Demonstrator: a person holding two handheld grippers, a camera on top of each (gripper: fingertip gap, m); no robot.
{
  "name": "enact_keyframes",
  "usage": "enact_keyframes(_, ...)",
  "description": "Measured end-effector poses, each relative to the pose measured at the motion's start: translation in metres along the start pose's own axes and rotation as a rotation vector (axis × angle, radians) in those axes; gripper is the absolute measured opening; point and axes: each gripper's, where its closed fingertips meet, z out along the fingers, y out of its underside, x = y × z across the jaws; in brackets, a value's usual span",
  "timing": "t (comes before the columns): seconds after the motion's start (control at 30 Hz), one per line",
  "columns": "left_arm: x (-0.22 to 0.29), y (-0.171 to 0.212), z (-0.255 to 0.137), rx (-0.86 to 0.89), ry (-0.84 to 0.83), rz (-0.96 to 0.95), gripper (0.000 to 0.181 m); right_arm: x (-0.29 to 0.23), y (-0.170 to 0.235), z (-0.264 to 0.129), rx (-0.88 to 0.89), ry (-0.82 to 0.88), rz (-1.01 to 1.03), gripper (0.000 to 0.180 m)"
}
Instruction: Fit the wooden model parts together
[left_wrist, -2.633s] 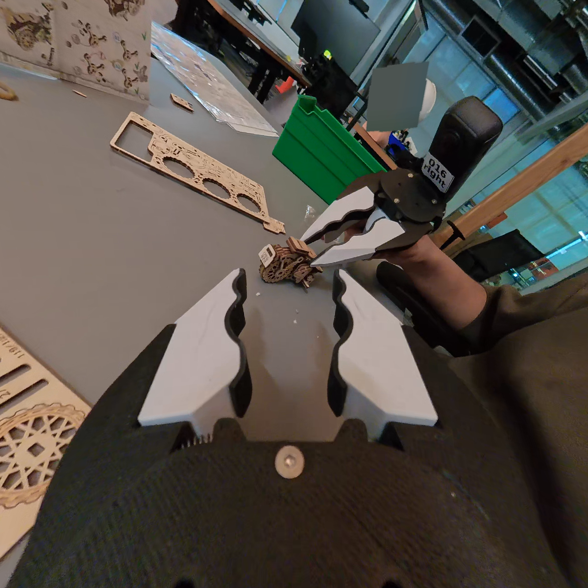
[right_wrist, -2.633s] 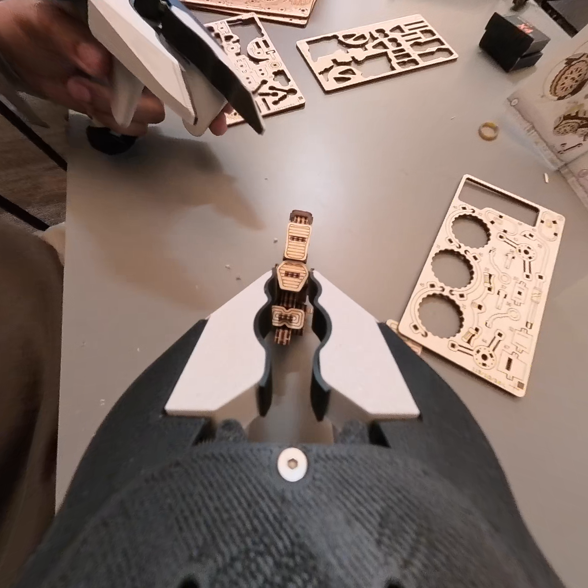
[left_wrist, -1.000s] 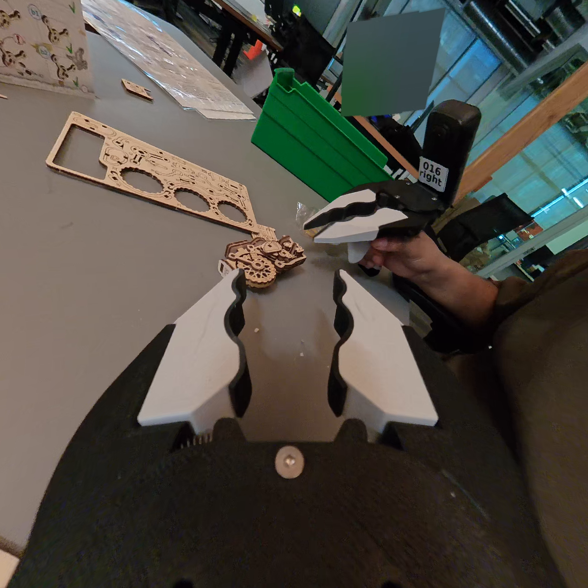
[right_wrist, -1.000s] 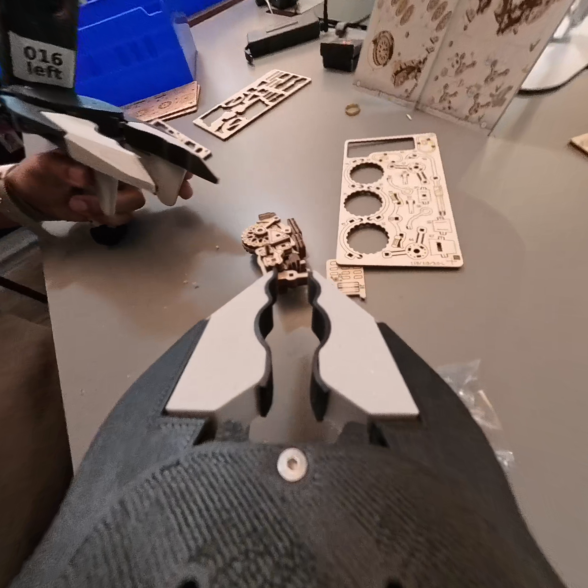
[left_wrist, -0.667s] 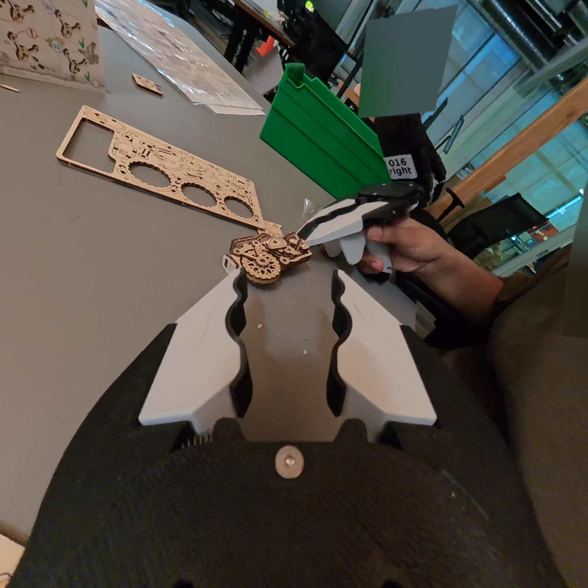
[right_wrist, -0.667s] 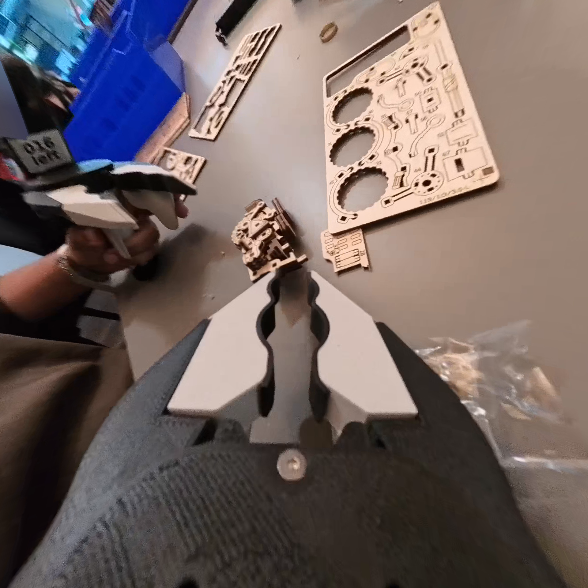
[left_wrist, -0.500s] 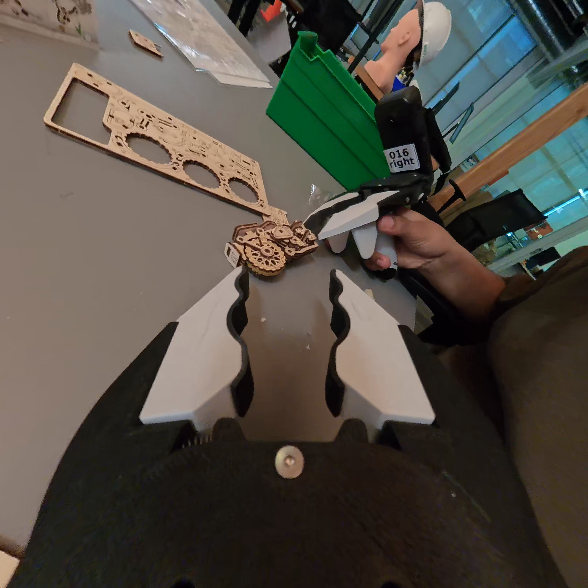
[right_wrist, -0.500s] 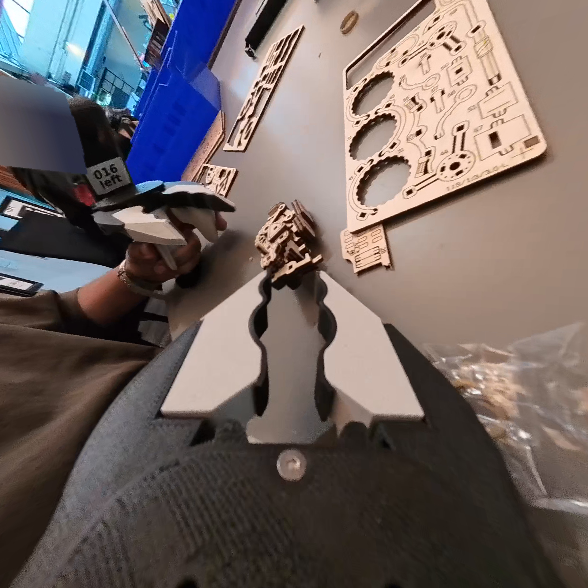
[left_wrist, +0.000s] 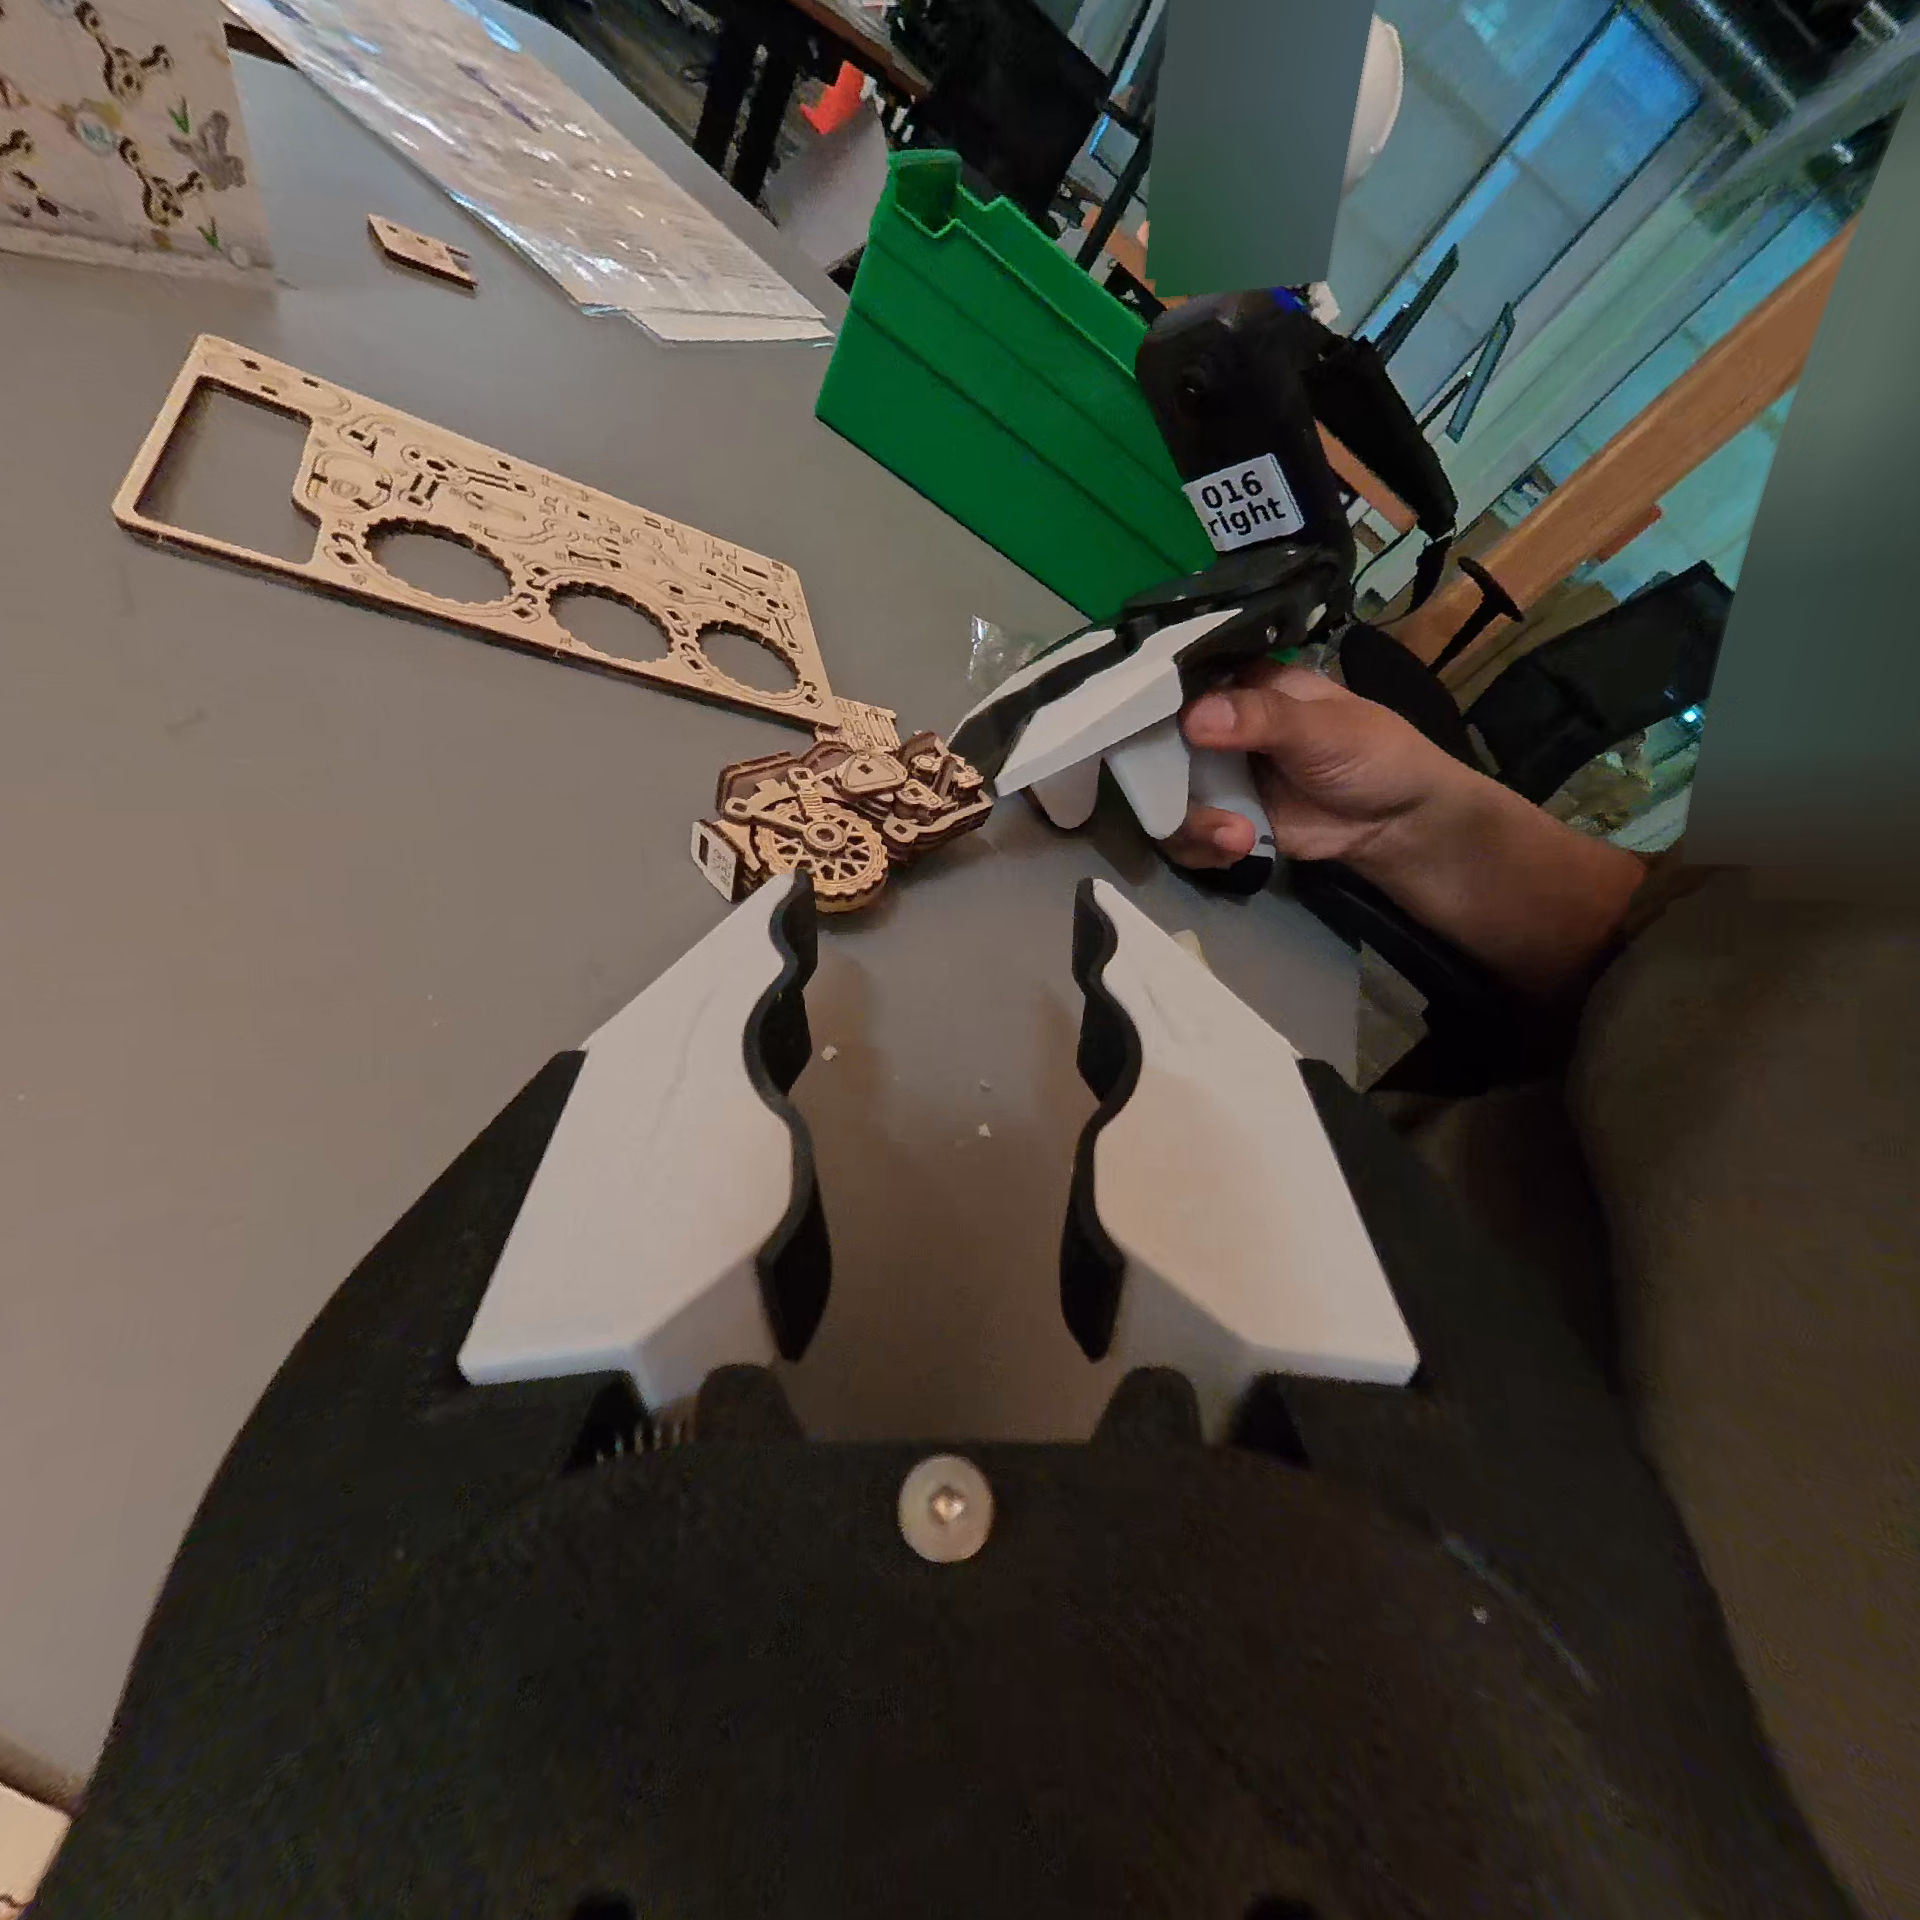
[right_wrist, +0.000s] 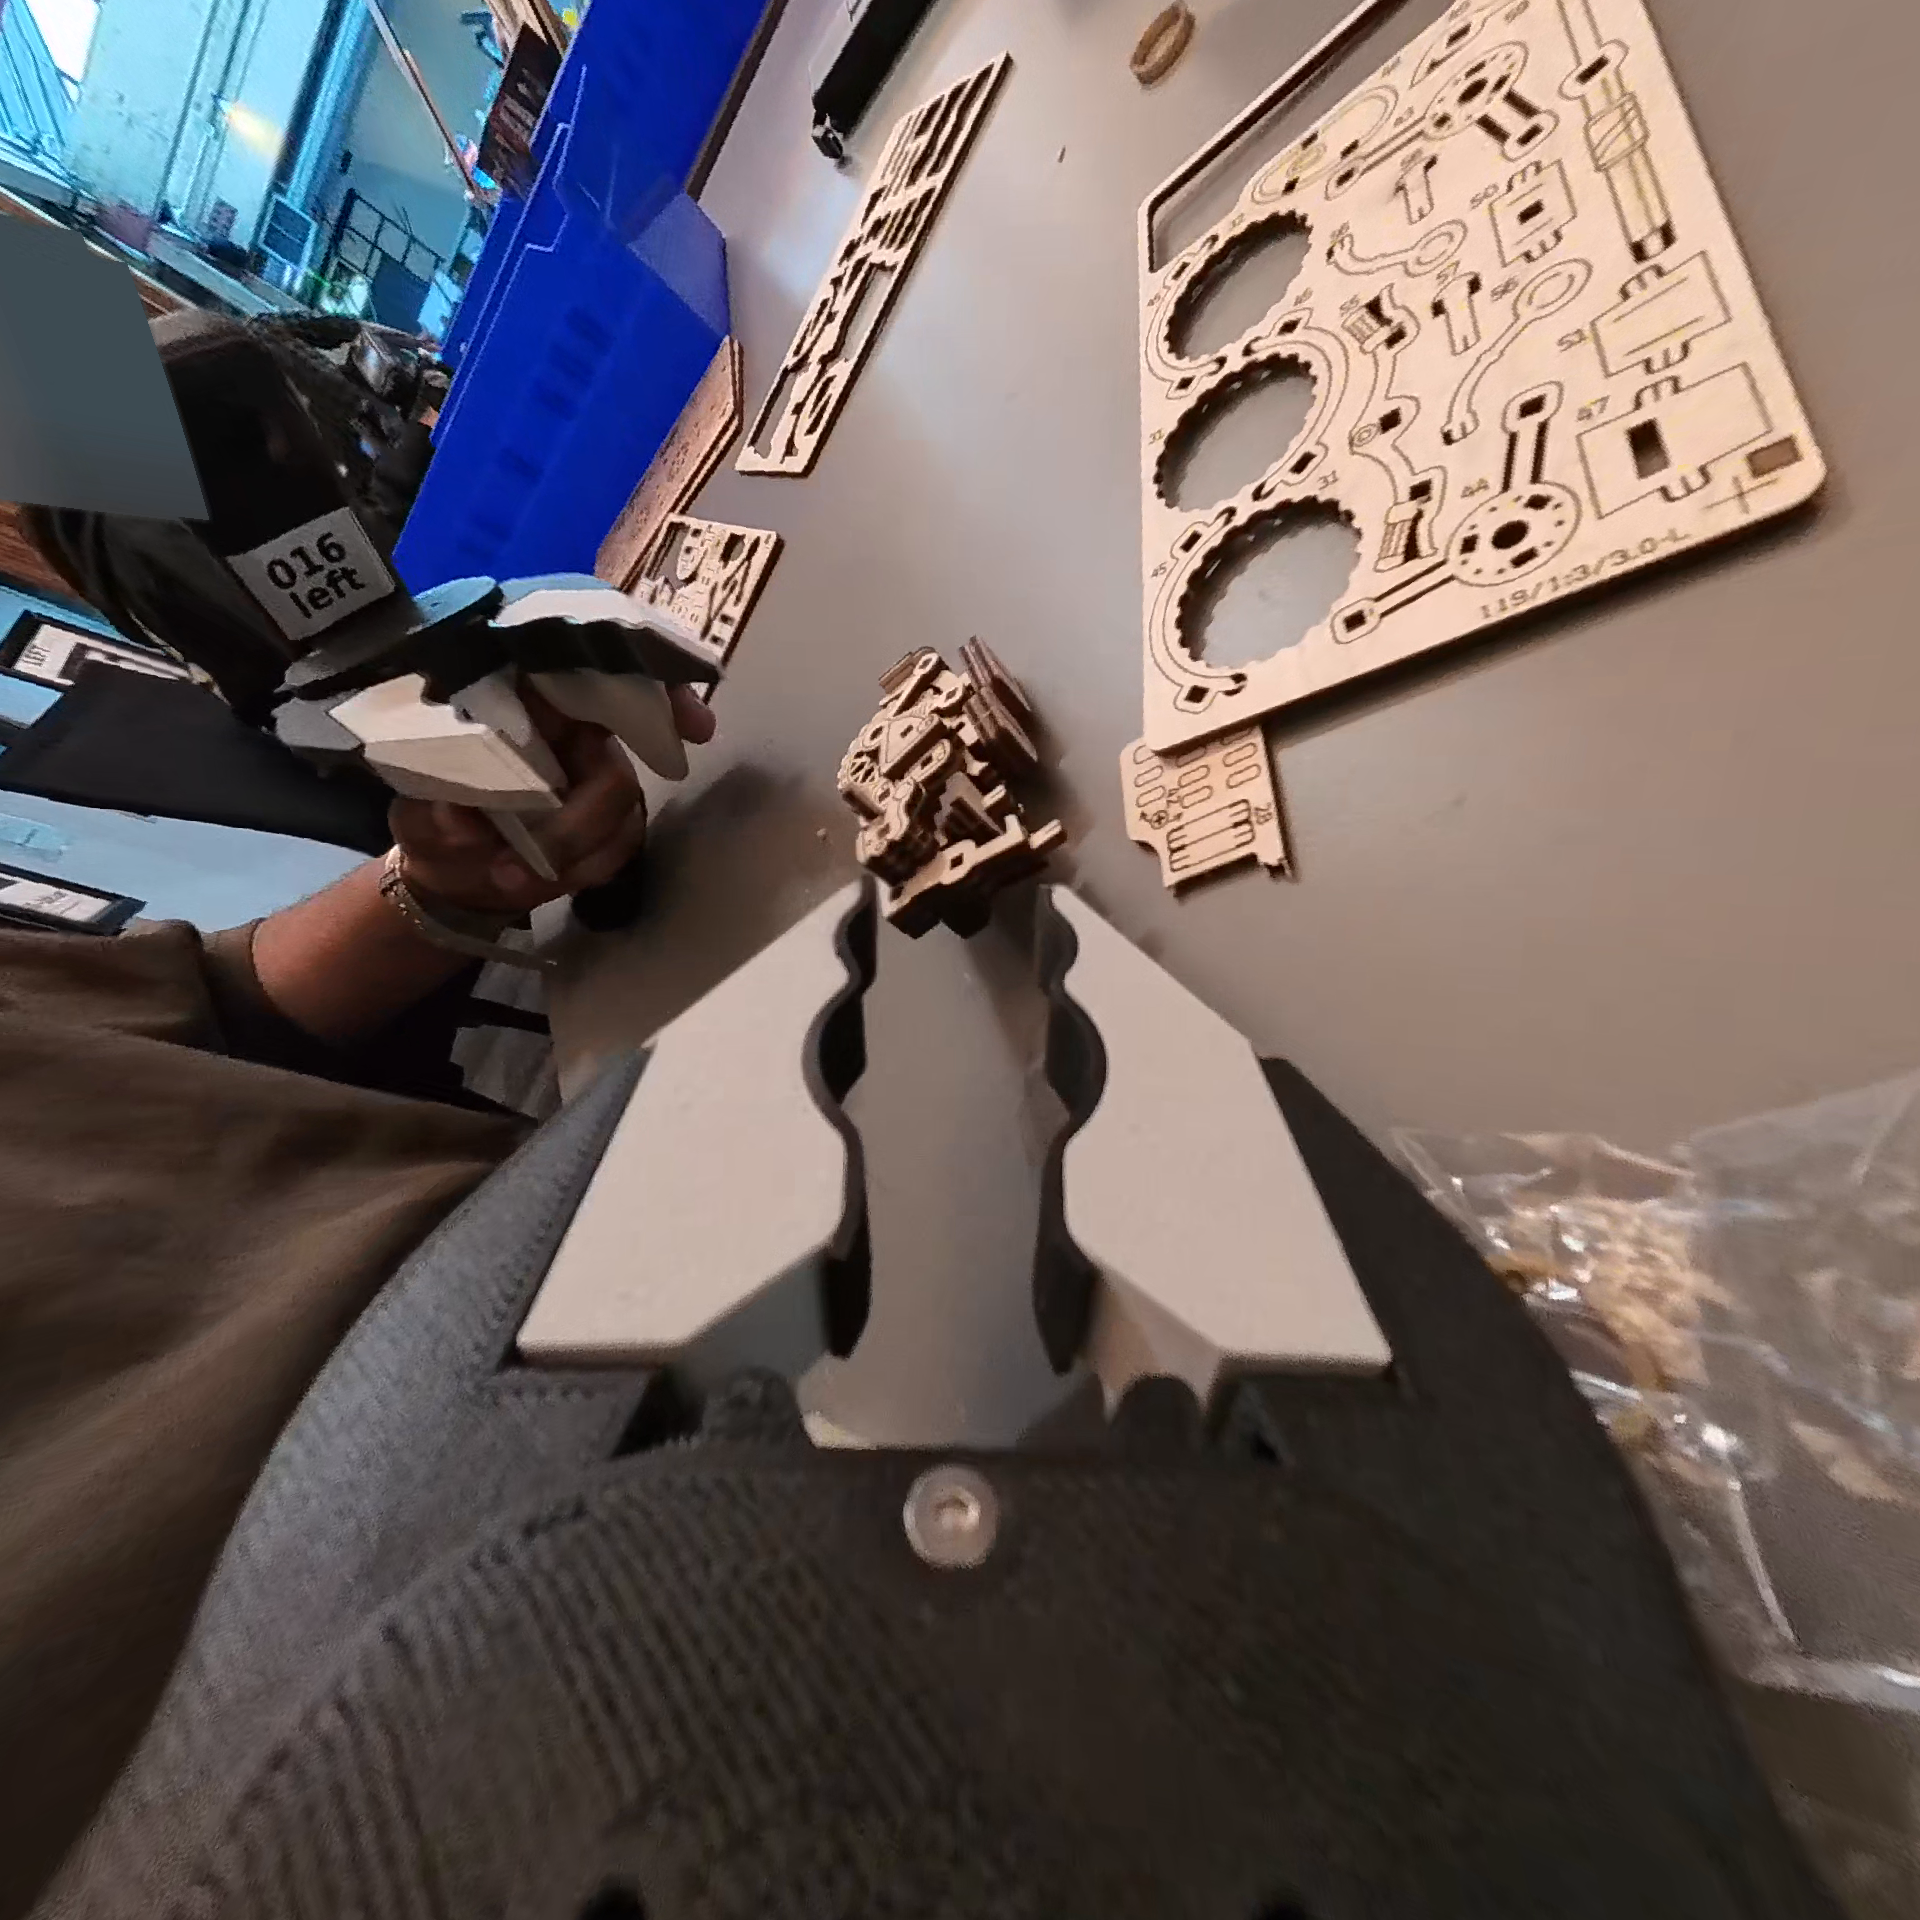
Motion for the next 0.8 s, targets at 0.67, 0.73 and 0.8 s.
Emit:
enact_keyframes(0.67,-0.031,-0.024,-0.010,0.104,-0.149,0.024,0.024,-0.018,0.006,0.003,-0.095,-0.192,0.062,0.040)
enact_keyframes(0.73,-0.031,-0.024,-0.019,0.131,-0.172,0.037,0.021,-0.025,0.007,-0.002,-0.060,-0.232,0.090,0.037)
enact_keyframes(0.8,-0.033,-0.026,-0.025,0.163,-0.215,0.039,0.008,-0.027,0.010,-0.008,-0.031,-0.219,0.070,0.038)
